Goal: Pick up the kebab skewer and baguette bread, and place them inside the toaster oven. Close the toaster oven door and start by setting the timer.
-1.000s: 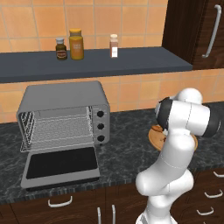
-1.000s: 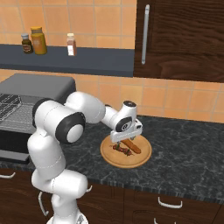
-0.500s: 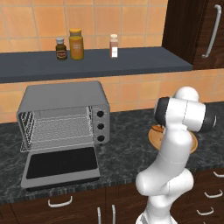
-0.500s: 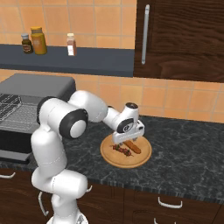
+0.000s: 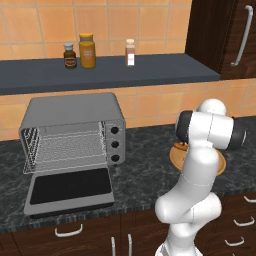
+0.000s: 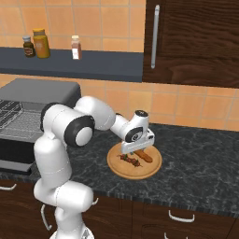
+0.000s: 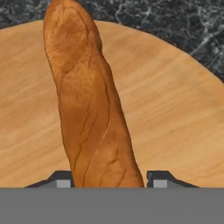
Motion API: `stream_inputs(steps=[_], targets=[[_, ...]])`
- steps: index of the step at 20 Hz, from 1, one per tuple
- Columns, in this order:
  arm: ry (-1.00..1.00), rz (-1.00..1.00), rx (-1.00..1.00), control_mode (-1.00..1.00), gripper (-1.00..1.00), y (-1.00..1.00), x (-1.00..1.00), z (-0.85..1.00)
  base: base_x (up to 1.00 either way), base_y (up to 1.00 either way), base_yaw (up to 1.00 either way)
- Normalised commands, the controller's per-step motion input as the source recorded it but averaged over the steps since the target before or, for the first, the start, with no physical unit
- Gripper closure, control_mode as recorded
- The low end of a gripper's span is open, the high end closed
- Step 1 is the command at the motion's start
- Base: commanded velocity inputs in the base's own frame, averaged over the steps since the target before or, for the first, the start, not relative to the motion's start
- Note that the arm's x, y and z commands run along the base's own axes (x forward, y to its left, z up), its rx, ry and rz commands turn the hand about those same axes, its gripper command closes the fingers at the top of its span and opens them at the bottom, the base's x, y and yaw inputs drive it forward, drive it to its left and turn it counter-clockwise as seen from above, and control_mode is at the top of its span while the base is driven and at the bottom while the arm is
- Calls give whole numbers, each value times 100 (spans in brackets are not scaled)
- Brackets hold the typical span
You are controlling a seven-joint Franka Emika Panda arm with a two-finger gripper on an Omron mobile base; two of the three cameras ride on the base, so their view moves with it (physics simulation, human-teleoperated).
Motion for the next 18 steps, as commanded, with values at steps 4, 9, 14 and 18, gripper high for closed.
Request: stream_inputs(steps=[4, 9, 14, 18], targets=[[-2, 0, 0, -100, 100, 0, 0, 37, 0, 0, 0], [-8, 9, -5, -100, 100, 0, -49, 65, 0, 0, 0], [-14, 13, -8, -100, 100, 8, -87, 48, 0, 0, 0], [-11, 19, -13, -100, 100, 62, -90, 50, 0, 0, 0]])
